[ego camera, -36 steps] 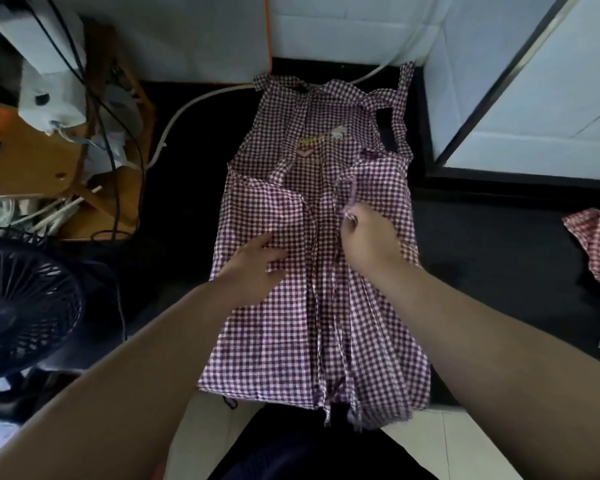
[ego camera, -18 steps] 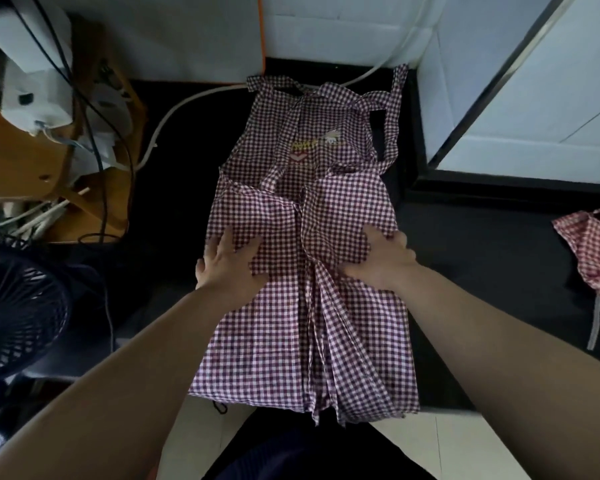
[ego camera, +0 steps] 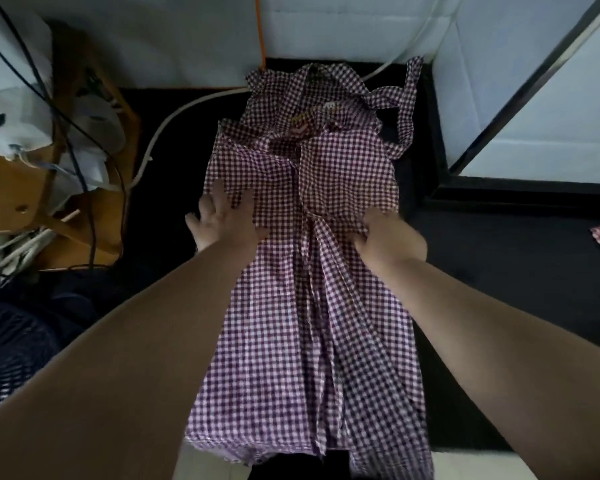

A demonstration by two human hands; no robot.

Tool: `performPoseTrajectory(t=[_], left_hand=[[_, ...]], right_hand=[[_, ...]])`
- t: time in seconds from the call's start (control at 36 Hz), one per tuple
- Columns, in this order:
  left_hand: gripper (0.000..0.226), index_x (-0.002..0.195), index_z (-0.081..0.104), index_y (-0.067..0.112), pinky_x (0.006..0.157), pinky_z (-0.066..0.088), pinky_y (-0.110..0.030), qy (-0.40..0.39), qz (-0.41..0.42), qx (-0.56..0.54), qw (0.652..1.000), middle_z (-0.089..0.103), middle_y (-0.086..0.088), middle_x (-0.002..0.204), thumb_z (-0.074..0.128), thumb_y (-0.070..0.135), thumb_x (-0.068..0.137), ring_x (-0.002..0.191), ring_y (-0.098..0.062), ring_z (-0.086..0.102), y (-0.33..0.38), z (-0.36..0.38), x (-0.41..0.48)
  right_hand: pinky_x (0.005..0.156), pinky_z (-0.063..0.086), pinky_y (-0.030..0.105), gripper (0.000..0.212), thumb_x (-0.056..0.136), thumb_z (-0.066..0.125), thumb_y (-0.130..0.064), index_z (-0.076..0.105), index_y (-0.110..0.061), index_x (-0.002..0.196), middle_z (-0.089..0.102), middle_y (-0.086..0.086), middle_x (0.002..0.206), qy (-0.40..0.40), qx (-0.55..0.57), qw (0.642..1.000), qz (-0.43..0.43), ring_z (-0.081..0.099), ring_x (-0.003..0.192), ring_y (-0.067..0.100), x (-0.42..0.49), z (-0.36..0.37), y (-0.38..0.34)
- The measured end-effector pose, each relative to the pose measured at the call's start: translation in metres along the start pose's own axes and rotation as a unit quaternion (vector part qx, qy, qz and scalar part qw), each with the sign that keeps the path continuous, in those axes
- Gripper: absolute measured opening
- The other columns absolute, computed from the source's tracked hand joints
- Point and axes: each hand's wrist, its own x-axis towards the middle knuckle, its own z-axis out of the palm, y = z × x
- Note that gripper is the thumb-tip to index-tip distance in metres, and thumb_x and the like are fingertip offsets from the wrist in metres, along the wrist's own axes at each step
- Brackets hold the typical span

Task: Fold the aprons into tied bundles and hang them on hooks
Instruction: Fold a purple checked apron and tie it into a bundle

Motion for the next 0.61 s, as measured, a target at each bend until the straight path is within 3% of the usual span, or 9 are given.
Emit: performPoseTrajectory(t=[0.08,0.17,0.25,0.36,0.42,0.5,0.56,0.61], left_hand=[[0.057,0.141,0.035,0.021,0.102,0.034,-0.049,0.043,-0.022,-0.066,0.997,0.023,-0.018,0.146,0.050,0.048,0.094,0.129,-0.037,0.031,-0.004,0.006,-0.017],[0.048,0.141,0.034,0.014,0.093,0.041,-0.046,0.005,-0.005,-0.156,0.988,0.031,-0.017,0.142,0.044,0.036,0.099,0.124,-0.036,0.041,-0.013,0.016,-0.042],[0.054,0.146,0.035,0.017,0.108,0.031,-0.039,-0.018,0.065,-0.213,0.975,0.025,-0.008,0.152,0.048,0.038,0.097,0.136,-0.029,0.029,-0.026,0.025,-0.068],[0.072,0.153,0.018,0.030,0.120,0.003,-0.040,-0.087,0.146,-0.114,0.979,-0.004,-0.001,0.162,0.049,0.054,0.092,0.148,-0.022,-0.004,-0.046,0.040,-0.101],[0.072,0.152,0.011,0.037,0.118,0.002,-0.045,-0.081,0.129,-0.067,0.986,-0.008,-0.002,0.161,0.044,0.059,0.092,0.147,-0.026,-0.005,-0.057,0.047,-0.117],[0.066,0.150,0.017,0.040,0.114,0.015,-0.046,-0.042,0.113,-0.036,0.992,0.004,-0.002,0.157,0.042,0.059,0.093,0.140,-0.029,0.010,-0.062,0.052,-0.133],[0.062,0.151,0.020,0.036,0.113,0.020,-0.042,-0.044,0.117,-0.058,0.990,0.010,-0.002,0.153,0.042,0.054,0.095,0.137,-0.027,0.016,-0.061,0.053,-0.142],[0.062,0.152,0.018,0.031,0.113,0.021,-0.040,-0.076,0.122,-0.097,0.985,0.010,-0.004,0.154,0.043,0.048,0.097,0.137,-0.027,0.016,-0.061,0.055,-0.146]], right_hand=[[0.070,0.048,0.034,0.031,0.096,0.042,-0.046,0.054,-0.018,0.095,0.062,0.004,0.100,-0.077,0.103,0.992,-0.012,0.056,0.085,0.020,-0.020,0.007,0.004],[0.092,0.046,0.033,0.044,0.093,0.050,-0.045,0.051,-0.019,0.129,0.056,0.004,0.128,-0.107,0.137,0.984,-0.044,0.054,0.112,0.022,-0.041,0.008,0.012],[0.109,0.029,0.031,0.076,0.087,0.063,-0.037,0.023,-0.024,0.150,0.030,0.004,0.151,-0.161,0.166,0.970,-0.078,0.034,0.135,0.023,-0.059,0.008,0.016],[0.116,0.016,0.037,0.072,0.090,0.059,-0.031,0.021,-0.027,0.150,0.005,0.008,0.158,-0.180,0.029,0.978,-0.098,0.014,0.143,0.029,-0.075,0.020,0.016],[0.115,0.025,0.040,0.059,0.091,0.055,-0.036,0.034,-0.024,0.145,0.015,0.010,0.155,-0.131,-0.020,0.988,-0.085,0.021,0.140,0.031,-0.084,0.026,0.016],[0.098,0.040,0.038,0.036,0.094,0.046,-0.042,0.059,-0.016,0.115,0.048,0.008,0.125,-0.031,-0.024,0.995,-0.088,0.046,0.117,0.027,-0.101,0.030,0.010],[0.091,0.041,0.035,0.049,0.098,0.033,-0.050,0.062,-0.011,0.104,0.057,0.010,0.114,-0.084,0.081,0.992,-0.057,0.053,0.109,0.029,-0.115,0.030,-0.003],[0.095,0.038,0.034,0.065,0.099,0.018,-0.055,0.061,-0.009,0.117,0.059,0.013,0.122,-0.175,0.190,0.966,-0.017,0.054,0.114,0.030,-0.129,0.028,-0.017]])
